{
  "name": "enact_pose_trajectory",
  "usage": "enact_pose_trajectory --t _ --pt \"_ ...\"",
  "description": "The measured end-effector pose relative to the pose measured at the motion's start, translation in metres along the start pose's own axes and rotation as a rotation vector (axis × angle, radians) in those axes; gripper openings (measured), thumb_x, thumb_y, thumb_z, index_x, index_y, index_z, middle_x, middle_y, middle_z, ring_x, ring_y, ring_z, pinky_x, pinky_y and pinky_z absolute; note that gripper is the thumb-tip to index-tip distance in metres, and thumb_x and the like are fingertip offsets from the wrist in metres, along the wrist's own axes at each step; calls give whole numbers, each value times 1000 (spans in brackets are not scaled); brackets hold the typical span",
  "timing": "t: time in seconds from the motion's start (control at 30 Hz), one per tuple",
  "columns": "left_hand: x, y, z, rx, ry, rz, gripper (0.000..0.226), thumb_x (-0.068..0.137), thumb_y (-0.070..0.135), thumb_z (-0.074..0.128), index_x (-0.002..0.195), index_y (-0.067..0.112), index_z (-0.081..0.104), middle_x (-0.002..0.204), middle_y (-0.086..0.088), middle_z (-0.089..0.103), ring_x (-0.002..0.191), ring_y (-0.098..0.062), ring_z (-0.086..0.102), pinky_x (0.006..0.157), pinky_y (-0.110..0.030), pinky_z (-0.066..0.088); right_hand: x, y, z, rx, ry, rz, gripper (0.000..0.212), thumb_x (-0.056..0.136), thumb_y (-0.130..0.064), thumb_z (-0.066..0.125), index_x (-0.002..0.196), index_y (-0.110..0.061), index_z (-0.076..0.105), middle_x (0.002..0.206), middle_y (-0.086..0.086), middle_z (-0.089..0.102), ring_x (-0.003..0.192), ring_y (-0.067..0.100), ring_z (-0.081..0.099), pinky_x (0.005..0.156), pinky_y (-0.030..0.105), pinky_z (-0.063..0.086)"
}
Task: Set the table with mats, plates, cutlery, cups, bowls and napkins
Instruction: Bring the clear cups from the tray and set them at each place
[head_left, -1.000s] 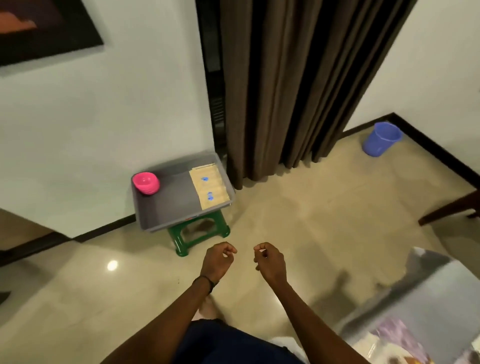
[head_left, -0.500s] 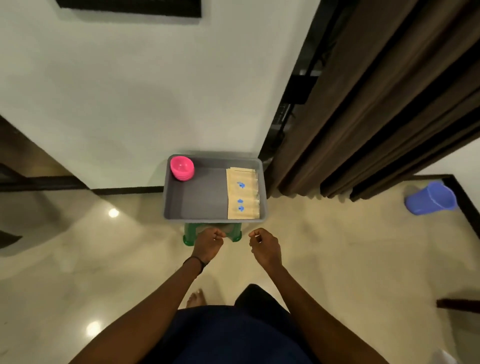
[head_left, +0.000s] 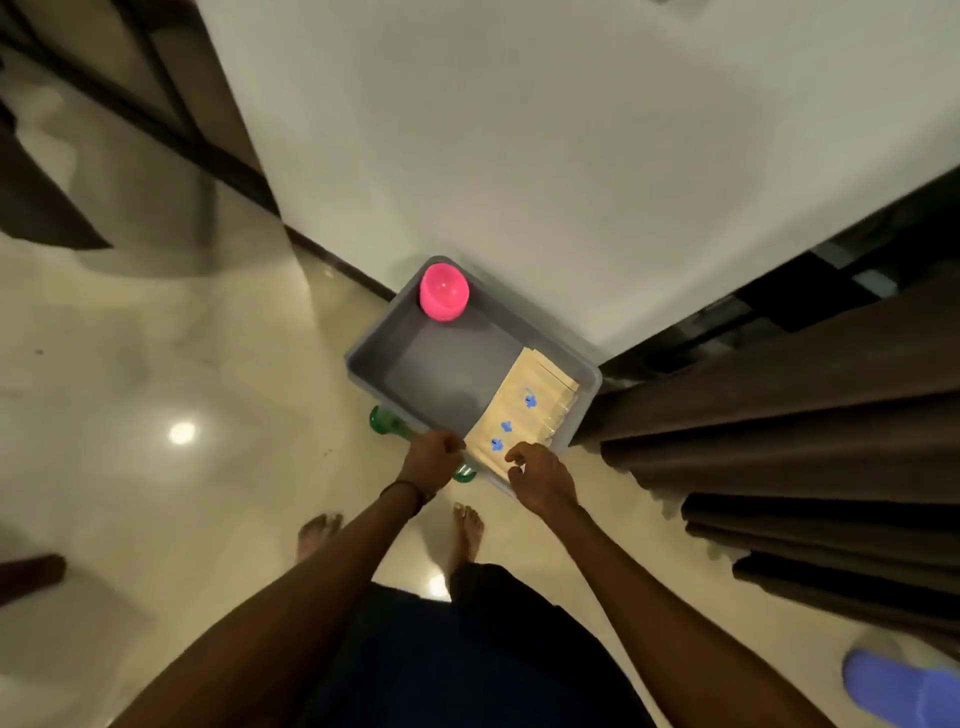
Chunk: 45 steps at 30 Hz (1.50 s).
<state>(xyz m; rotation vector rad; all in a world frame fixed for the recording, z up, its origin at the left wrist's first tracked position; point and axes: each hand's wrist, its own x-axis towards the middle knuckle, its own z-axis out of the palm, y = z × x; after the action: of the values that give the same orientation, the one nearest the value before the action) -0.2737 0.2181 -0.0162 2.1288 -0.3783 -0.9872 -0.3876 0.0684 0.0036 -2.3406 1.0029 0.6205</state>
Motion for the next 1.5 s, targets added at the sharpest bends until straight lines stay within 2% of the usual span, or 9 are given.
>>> enact_pose_trajectory --t 0.23,0.43,0.7,0.83,0.97,1.07,1.17,1.33,1.5 --pt "59 15 76 -33 17 -107 32 85 14 66 115 2 63 113 -19 64 108 -33 59 91 -32 43 107 54 -33 -515 -127 -309 31 91 -16 50 121 -25 56 118 3 56 114 26 53 90 41 50" --pt "118 1 124 346 65 -189 48 94 36 51 133 9 43 137 -16 42 126 -34 40 95 -40 41 199 58 -38 -794 -131 -413 34 96 -13 43 128 -23 53 122 6 53 115 31 50 92 43 48" --pt "171 -29 156 285 18 -293 47 97 46 44 135 18 47 135 -16 48 121 -35 51 99 -42 40 261 54 -10 -1028 -189 -542 46 97 -38 46 143 -32 42 151 3 40 141 28 31 110 48 30" --pt "178 -35 172 195 18 -296 41 99 44 43 131 21 51 146 -16 34 112 -37 58 97 -43 42 282 41 -9 -1200 -273 -457 41 88 -43 55 127 -34 51 137 4 48 133 29 36 109 50 25" --pt "184 -36 180 329 -94 -370 42 98 51 40 129 25 52 131 -5 58 123 -34 51 110 -55 25 296 23 -7 -1420 -377 -445 43 86 -53 60 123 -32 58 128 1 58 127 28 46 110 56 20" --pt "197 -40 179 121 -153 -321 40 97 45 51 121 15 58 123 -6 64 111 -31 60 104 -48 40 309 16 -6 -1537 -473 -481 49 86 -62 58 123 -30 61 127 -4 62 125 25 52 111 61 15" --pt "201 -39 173 -4 -176 -285 33 90 24 66 117 5 64 118 -14 66 107 -32 63 87 -36 48 313 10 -7 -1508 -524 -468 50 83 -62 64 123 -32 63 127 -6 62 126 24 53 111 58 18" --pt "190 -41 177 -35 -133 -290 38 76 8 77 113 7 69 118 -11 66 108 -31 63 89 -37 52 303 14 -9 -1371 -448 -491 32 79 -44 78 105 -28 69 111 -2 68 113 24 61 104 47 36" --pt "182 -40 184 -138 -70 -299 19 80 8 72 99 4 73 100 -15 72 94 -32 69 84 -40 57 292 22 -10 -1246 -442 -462 26 74 -20 86 90 -13 66 104 8 70 97 28 68 87 37 54"
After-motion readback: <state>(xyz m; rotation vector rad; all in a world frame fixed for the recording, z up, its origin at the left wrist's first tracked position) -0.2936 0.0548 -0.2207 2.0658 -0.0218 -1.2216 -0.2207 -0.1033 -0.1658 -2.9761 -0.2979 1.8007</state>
